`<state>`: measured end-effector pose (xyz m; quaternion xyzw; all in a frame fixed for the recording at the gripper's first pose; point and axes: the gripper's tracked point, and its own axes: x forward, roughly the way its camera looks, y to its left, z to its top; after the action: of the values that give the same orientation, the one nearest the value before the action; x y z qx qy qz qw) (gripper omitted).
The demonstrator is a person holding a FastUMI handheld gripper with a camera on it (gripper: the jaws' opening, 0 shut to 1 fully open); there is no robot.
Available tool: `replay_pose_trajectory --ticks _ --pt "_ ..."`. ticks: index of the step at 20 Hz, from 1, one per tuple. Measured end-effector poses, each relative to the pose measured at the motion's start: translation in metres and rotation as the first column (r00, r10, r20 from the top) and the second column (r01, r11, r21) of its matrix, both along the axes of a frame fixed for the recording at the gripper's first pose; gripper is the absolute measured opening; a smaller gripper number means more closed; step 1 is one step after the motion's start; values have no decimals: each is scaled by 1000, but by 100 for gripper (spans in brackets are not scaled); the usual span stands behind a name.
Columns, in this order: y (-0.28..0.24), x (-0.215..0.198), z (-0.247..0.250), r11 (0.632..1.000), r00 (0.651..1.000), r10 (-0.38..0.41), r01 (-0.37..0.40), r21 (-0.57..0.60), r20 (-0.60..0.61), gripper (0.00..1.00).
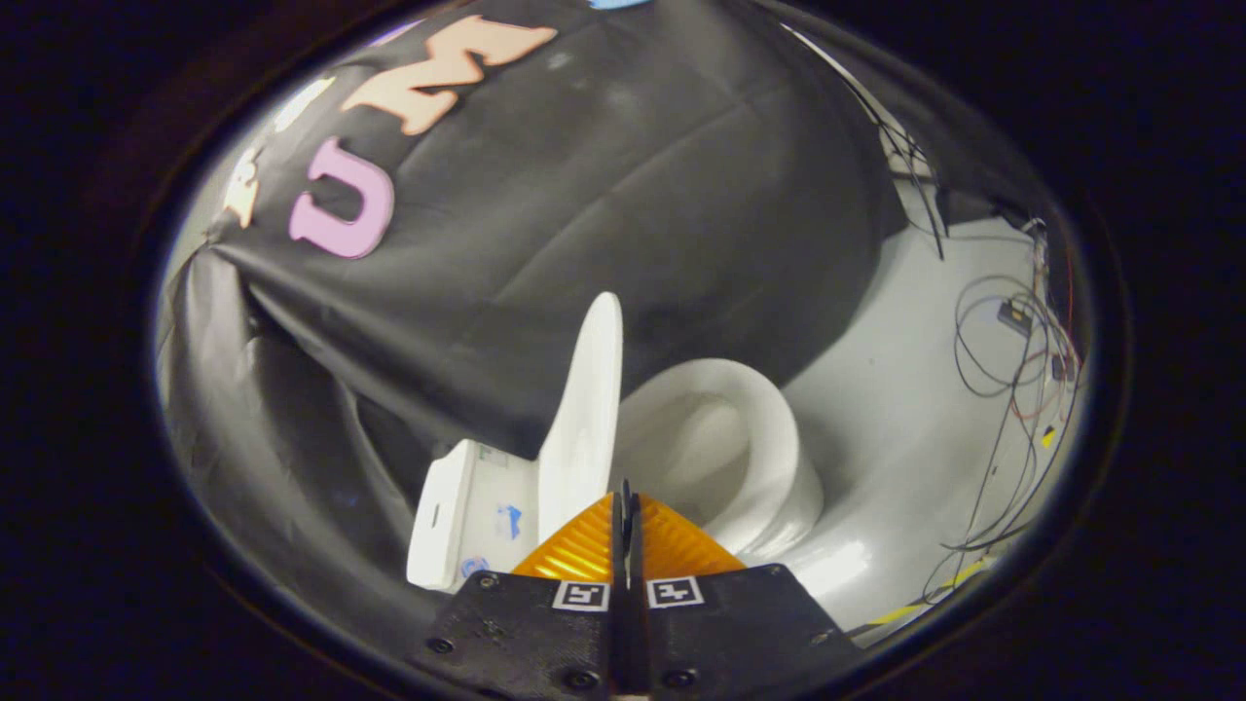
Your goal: Open the toilet lid.
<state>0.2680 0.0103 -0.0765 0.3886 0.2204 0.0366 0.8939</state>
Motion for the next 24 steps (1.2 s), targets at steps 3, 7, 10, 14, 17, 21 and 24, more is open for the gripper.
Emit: replay_pose_trajectory --ticks 3,7,10,14,17,21,24 --pt "14 0 23 994 998 -1 8 -109 65 0" --pt "34 -5 50 963 992 -28 59 -262 123 0" --pt "38 -16 74 939 988 -17 69 -338 154 0" --pt "53 -28 99 911 983 -20 92 -403 181 0" --pt "73 -41 120 871 978 -8 109 -479 209 0" --pt "87 -57 147 840 968 7 131 -527 251 0" --pt "106 -70 165 814 962 33 132 -565 272 0"
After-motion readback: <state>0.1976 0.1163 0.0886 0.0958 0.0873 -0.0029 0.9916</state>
